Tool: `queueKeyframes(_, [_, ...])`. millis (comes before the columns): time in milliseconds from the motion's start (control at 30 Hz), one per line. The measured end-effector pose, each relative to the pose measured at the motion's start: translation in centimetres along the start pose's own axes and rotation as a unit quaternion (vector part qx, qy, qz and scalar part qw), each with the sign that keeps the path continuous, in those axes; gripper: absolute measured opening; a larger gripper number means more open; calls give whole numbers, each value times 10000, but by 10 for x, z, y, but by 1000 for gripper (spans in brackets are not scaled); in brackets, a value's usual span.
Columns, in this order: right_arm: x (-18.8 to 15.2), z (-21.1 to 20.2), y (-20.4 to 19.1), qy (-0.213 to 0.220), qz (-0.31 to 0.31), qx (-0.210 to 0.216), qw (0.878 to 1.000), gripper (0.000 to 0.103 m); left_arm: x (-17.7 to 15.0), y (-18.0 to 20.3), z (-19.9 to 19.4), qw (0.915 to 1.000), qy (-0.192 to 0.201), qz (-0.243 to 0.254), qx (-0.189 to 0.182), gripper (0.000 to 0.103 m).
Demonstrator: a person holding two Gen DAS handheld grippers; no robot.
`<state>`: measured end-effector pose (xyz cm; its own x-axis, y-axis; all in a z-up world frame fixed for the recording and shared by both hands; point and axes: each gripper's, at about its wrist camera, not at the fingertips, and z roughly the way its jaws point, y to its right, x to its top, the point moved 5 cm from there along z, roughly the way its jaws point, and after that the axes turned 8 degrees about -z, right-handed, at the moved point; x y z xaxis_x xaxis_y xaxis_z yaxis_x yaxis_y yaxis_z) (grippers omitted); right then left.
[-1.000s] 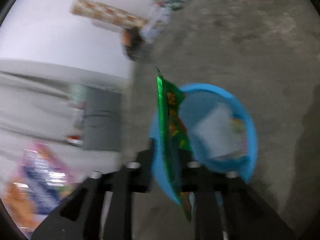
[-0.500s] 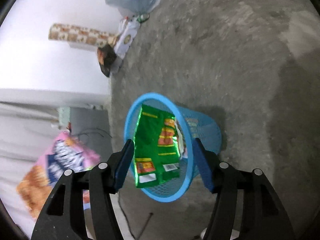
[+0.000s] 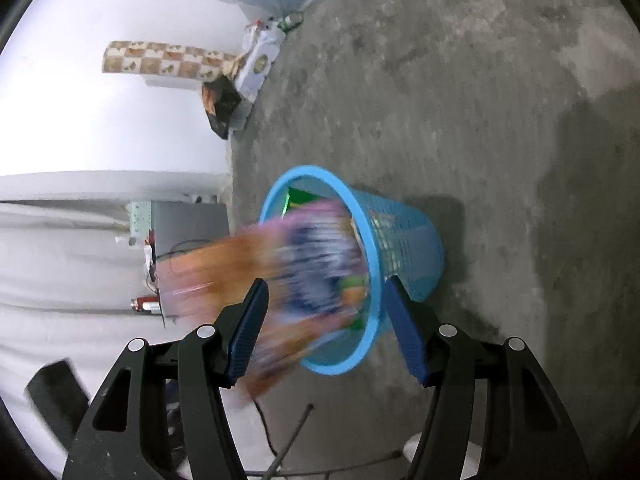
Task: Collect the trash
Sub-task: 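Open both tools to drop the chip bag and pink box into the basket, then move both open tools back to the table toward the plastic tray and red packet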
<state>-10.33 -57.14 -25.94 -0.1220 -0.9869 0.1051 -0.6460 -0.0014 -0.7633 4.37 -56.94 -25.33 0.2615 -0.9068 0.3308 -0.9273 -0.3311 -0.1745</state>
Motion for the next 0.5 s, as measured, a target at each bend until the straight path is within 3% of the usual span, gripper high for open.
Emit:
queueKeyframes(67, [-2, -2, -4, -18, -87, 4, 10000, 59, -1, -5, -6, 9998, 81, -167, -76, 51])
queueKeyframes(133, [-2, -2, -7, -33, -126, 41, 9999, 59, -2, -10, -19, 9991, 231, -313, -140, 60])
queueKeyframes(300, [-3, -5, -21, -69, -237, 173, 9995, 59, 2, -36, -81, 9952, 770, -606, -24, 66])
queueKeyframes(500, [-6, -14, -50, -81, -475, 389, 9981, 61, -13, -79, -187, 9784, 1463, -1395, -439, 76])
